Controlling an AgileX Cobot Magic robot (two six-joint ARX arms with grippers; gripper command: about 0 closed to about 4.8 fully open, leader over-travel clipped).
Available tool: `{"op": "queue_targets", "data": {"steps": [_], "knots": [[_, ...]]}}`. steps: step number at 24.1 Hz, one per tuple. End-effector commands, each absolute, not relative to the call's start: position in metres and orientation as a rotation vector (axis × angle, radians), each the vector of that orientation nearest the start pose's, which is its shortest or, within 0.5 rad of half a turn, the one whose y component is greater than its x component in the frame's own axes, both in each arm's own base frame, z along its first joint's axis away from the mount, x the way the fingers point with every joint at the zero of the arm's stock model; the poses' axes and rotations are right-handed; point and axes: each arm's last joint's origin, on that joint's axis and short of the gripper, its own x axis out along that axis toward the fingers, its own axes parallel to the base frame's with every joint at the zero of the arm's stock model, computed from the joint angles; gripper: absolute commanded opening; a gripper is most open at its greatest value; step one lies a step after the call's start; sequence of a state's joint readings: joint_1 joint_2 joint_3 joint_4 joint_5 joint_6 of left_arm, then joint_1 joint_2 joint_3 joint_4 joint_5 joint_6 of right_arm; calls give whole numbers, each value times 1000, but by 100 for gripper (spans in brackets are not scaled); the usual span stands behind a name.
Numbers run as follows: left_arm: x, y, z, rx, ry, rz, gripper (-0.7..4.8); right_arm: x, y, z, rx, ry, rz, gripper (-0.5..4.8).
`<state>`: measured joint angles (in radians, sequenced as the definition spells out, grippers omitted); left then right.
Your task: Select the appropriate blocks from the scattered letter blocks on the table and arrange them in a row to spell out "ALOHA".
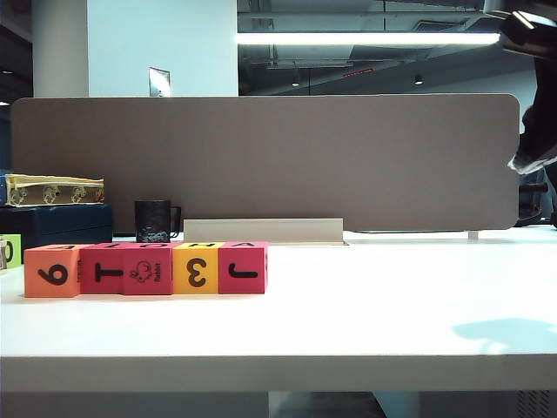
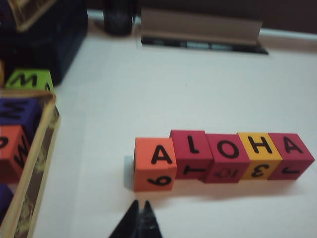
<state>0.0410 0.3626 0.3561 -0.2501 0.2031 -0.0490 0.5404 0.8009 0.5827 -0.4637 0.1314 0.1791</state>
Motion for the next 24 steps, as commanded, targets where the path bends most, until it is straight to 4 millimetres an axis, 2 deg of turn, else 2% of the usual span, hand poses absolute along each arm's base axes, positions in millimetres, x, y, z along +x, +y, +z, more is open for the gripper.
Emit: {"op": "queue_targets", "data": {"steps": [1, 2, 6, 13, 17, 20, 22, 24], "knots": [[102, -1, 206, -27, 43, -152, -5, 143, 81, 240, -45, 660, 334, -1], [100, -2, 191, -24, 12, -154, -5, 143, 81, 240, -45, 660, 334, -1], [100, -2, 164, -64, 26, -154, -5, 143, 81, 240, -45, 660, 334, -1], [97, -9, 166, -55, -2, -228, -5, 143, 81, 241, -44, 657, 334, -1], [96, -11, 158, -8, 72, -251, -5, 143, 81, 241, -44, 656, 334, -1], [96, -9, 152, -6, 134, -165, -5, 143, 81, 241, -44, 656, 334, -1], [96, -5, 146, -4, 195, -35, -5, 143, 81, 241, -44, 656, 334, -1], [96, -4, 147, -3, 189, 11, -5, 143, 81, 241, -44, 656, 334, -1]]}}
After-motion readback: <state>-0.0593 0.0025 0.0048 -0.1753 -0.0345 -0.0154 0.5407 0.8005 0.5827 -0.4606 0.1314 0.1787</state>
